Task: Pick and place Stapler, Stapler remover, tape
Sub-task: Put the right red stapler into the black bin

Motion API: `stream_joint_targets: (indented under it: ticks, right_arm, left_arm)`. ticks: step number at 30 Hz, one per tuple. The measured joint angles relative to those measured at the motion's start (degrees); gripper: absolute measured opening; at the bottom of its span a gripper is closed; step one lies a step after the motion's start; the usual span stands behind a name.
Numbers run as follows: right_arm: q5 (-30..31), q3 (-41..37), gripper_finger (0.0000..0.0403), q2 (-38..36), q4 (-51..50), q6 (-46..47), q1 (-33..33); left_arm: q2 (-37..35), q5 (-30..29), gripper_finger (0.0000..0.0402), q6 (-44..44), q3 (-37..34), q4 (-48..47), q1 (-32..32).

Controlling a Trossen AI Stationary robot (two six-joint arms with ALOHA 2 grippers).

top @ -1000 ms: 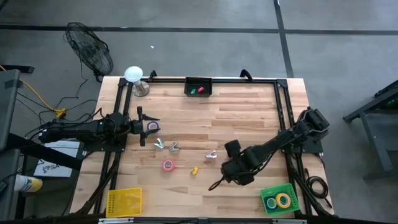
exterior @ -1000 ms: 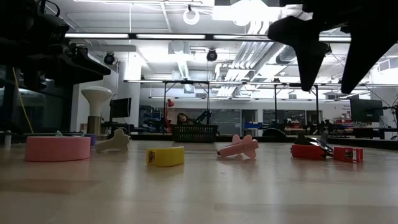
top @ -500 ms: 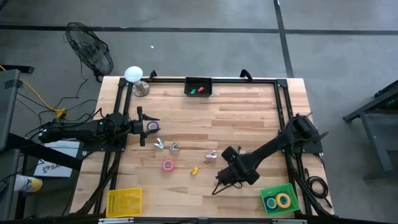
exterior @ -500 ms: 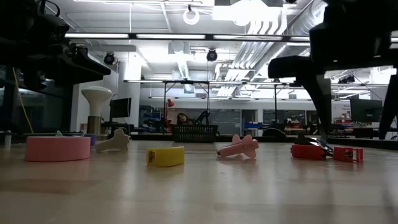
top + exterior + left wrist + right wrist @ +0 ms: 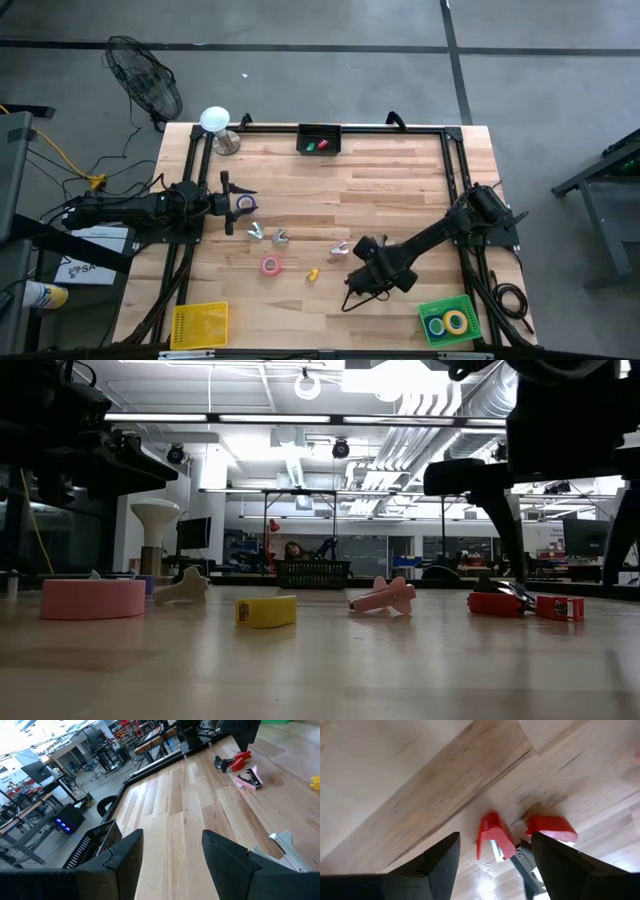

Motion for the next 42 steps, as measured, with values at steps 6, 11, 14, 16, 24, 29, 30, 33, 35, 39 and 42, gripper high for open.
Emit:
stream_joint_targets:
  ticks: [6,11,14,16,24,29,30,33,35,39,42]
  right_arm:
    - [-0.66,0.00,0.0236,0.00,0.09,-2.55,-1.05]
    - [-1.84,0.00,0.0236,0.00,0.07,-3.90,-1.05]
    - [-2.65,0.00,0.0236,0.00,0.09,-5.33,-1.03]
    - [-3.14,0.00,0.0236,0.00,0.09,-5.46,-1.03]
    - [-2.86,-0.69,0.0236,0.00,0.87,-8.46,-1.03]
    - [-2.37,-4.50,0.0236,0.00,2.72,-8.56,-0.98]
    - [-1.27,-5.07,0.0236,0.00,2.82,-8.56,-0.98]
    - [0.93,-6.06,0.0236,0.00,3.05,-8.54,-0.98]
    - [1.50,-6.61,0.0236,0.00,3.69,-8.56,-1.04]
    - [0.96,-7.83,0.0233,-0.13,4.84,-8.56,-1.46]
    - [0.37,-8.36,0.0220,-0.24,5.42,-8.54,-1.50]
  left_arm:
    - [0.00,0.01,0.0197,0.00,-0.01,0.01,-0.01]
    - [0.00,0.00,0.0197,0.00,0.00,0.00,0.02]
    - [0.02,-0.01,0.0197,0.00,0.01,0.01,0.00]
    - [0.00,0.00,0.0197,0.00,0.00,0.00,0.02]
    - [0.01,0.00,0.0197,0.01,-0.01,0.01,0.01]
    - [0.02,0.00,0.0197,0.00,-0.01,-0.01,0.01]
    - [0.00,0.00,0.0197,0.01,0.01,-0.01,-0.01]
    - [0.00,-0.01,0.0197,-0.01,0.02,-0.02,-0.01]
    - [0.00,-0.01,0.0197,0.00,-0.01,0.01,0.02]
    - [0.02,-0.01,0.0197,0.01,-0.01,0.00,0.01]
    - [0.00,0.01,0.0197,-0.01,-0.01,-0.02,0.02]
